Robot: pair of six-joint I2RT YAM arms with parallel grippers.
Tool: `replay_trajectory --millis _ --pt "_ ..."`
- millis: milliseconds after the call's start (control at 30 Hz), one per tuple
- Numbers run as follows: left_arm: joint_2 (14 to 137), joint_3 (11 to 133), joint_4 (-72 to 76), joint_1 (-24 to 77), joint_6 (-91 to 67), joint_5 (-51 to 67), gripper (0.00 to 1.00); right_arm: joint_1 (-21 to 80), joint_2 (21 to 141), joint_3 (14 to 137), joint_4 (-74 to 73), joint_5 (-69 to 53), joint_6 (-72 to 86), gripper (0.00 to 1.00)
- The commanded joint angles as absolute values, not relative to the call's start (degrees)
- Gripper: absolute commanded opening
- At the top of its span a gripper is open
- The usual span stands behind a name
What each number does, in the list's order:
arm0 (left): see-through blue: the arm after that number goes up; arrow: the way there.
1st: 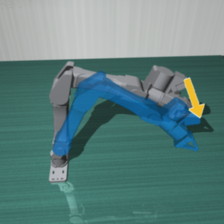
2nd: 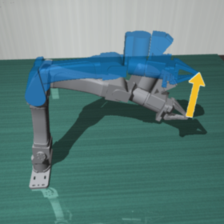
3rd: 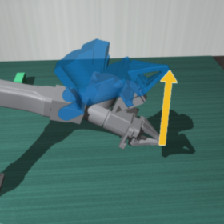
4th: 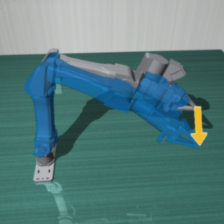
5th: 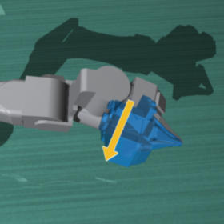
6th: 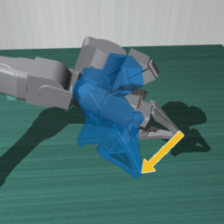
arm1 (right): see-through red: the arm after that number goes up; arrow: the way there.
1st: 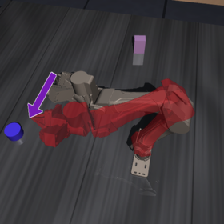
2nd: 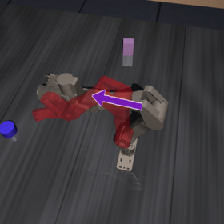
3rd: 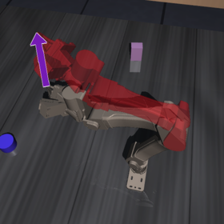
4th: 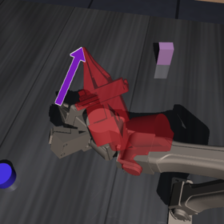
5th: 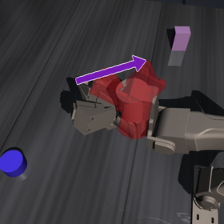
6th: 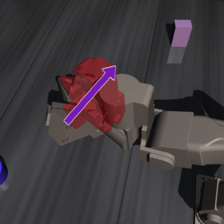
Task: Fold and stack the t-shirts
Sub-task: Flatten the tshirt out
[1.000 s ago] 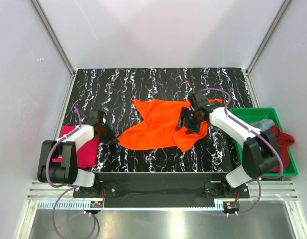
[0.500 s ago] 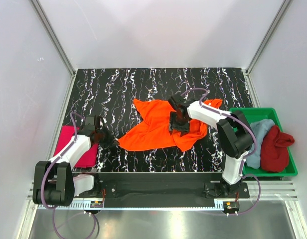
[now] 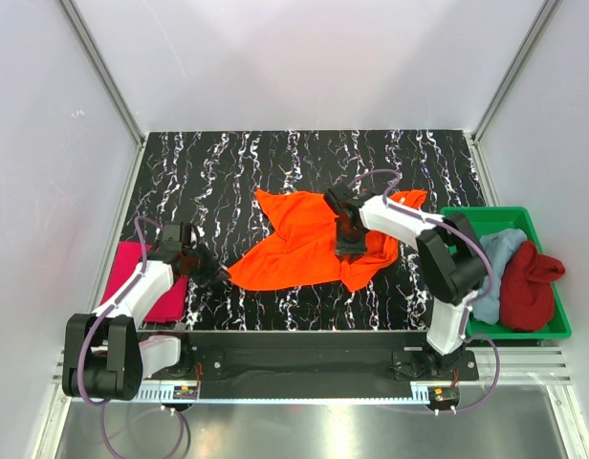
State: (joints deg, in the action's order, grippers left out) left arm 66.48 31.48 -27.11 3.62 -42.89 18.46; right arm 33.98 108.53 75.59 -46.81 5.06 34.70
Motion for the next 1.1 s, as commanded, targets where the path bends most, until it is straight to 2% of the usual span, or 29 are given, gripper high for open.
replay_trajectory --millis 0,100,233,300,333,400,433,567,633,733,933,1067 --pt "64.95 33.13 -26.89 3.43 -41.31 20.30 0.00 34.45 100.12 71.29 -48.34 5.98 34.89 0.32" --pt "64.78 33.66 -27.68 3.51 -40.70 20.30 0.00 34.45 91.26 64.53 -47.90 5.01 37.26 0.26" --pt "64.69 33.93 -28.04 3.43 -40.34 20.39 0.00 34.37 79.12 52.51 -47.81 1.51 43.74 0.27" --pt "64.95 34.10 -28.30 3.43 -39.99 20.57 0.00 34.37 73.67 48.27 -47.29 -4.55 47.09 0.30" --pt "65.04 34.19 -28.39 3.43 -39.99 20.65 0.00 34.45 72.17 44.25 -46.50 -8.75 49.72 0.36" --pt "65.21 34.36 -28.39 3.43 -39.90 21.09 0.00 34.37 68.13 42.20 -45.79 -9.23 51.06 0.45" --pt "65.21 34.45 -28.48 3.43 -39.90 21.18 0.00 34.37 66.72 41.40 -45.70 -8.62 52.02 0.58" --pt "64.60 34.19 -28.74 3.43 -39.81 21.53 0.00 33.67 61.62 42.01 -46.32 -4.23 53.00 0.71" --pt "64.51 34.28 -28.91 3.43 -39.73 21.88 0.00 31.56 61.00 41.75 -46.23 -3.00 53.70 0.71" --pt "64.34 34.54 -29.26 3.51 -39.55 22.32 0.00 28.48 62.75 44.28 -45.53 -2.64 53.88 0.63" --pt "63.81 34.72 -29.53 3.52 -39.20 22.15 0.00 28.39 71.62 51.14 -45.44 -2.99 54.31 0.69" --pt "64.07 34.81 -29.53 3.43 -38.76 21.89 0.00 28.30 77.33 52.73 -46.93 -1.50 56.42 0.67"
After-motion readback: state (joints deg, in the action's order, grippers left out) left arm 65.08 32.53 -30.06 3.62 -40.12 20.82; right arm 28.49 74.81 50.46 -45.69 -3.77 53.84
